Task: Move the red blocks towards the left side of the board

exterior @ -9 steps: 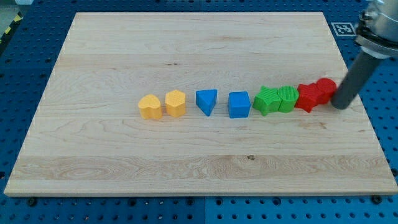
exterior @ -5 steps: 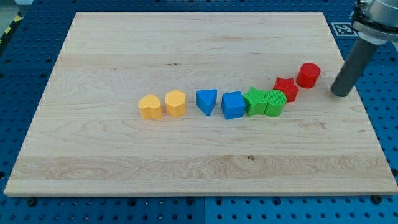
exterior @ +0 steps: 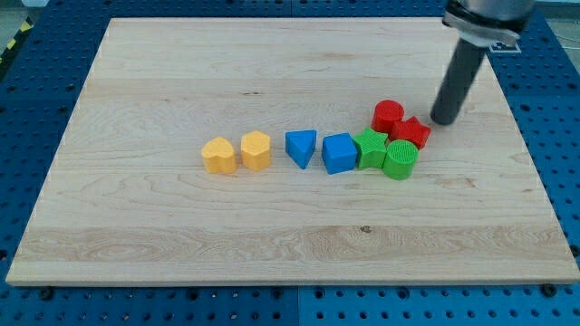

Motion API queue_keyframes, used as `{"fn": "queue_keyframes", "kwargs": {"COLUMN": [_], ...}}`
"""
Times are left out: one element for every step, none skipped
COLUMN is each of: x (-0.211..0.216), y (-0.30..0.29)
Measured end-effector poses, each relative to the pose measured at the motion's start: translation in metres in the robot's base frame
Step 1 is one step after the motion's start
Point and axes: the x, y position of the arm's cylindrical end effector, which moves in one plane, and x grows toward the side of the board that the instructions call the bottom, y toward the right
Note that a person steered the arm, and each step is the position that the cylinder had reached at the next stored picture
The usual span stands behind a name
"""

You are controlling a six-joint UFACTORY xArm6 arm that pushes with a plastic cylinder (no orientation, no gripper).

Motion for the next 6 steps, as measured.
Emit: {"fn": "queue_keyframes", "kwargs": {"x": [0.035,0.032,0.032,0.053,0.059,0.039], "y": [-0.016,-0.027,-0.026,-0.020,-0.053,-0.063]}}
